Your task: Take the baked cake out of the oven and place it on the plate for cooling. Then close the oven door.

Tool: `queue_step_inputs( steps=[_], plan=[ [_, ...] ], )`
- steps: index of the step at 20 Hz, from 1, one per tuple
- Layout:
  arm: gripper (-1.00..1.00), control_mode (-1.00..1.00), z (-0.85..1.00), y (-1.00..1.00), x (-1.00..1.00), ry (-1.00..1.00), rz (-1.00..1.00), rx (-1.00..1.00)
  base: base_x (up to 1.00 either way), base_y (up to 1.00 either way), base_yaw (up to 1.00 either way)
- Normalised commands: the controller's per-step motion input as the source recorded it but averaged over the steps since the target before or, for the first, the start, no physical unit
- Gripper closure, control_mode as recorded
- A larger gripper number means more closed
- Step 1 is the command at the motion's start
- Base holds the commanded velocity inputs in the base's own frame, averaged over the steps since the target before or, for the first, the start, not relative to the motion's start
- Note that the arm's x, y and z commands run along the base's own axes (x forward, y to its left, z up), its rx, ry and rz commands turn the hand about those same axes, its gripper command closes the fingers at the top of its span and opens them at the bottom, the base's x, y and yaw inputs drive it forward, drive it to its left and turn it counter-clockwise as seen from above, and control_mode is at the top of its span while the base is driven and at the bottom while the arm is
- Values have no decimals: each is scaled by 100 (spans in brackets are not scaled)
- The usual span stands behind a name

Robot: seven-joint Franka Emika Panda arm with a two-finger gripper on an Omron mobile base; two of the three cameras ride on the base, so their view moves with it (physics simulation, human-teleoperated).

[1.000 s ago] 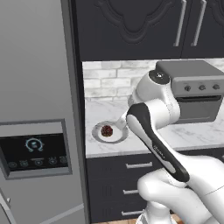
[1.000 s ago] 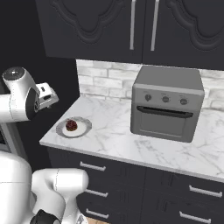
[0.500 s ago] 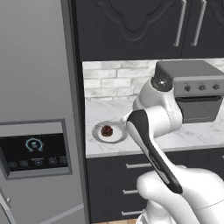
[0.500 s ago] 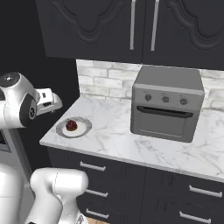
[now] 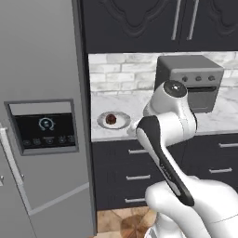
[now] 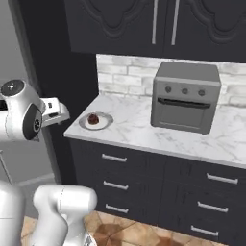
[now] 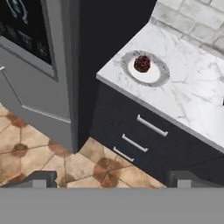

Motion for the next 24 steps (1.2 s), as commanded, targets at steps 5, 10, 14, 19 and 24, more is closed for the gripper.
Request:
queue_step_inputs(
  steps=[5,10,14,19,24],
  plan=[
    [-100,100,0,0,0,0,0,0,-81,32,68],
    [-100,100,0,0,0,0,0,0,-17,41,87],
    [-100,100,0,0,0,0,0,0,6,40,73],
    [-100,100,0,0,0,0,0,0,74,34,39],
    [-100,100,0,0,0,0,0,0,100,35,7]
  ],
)
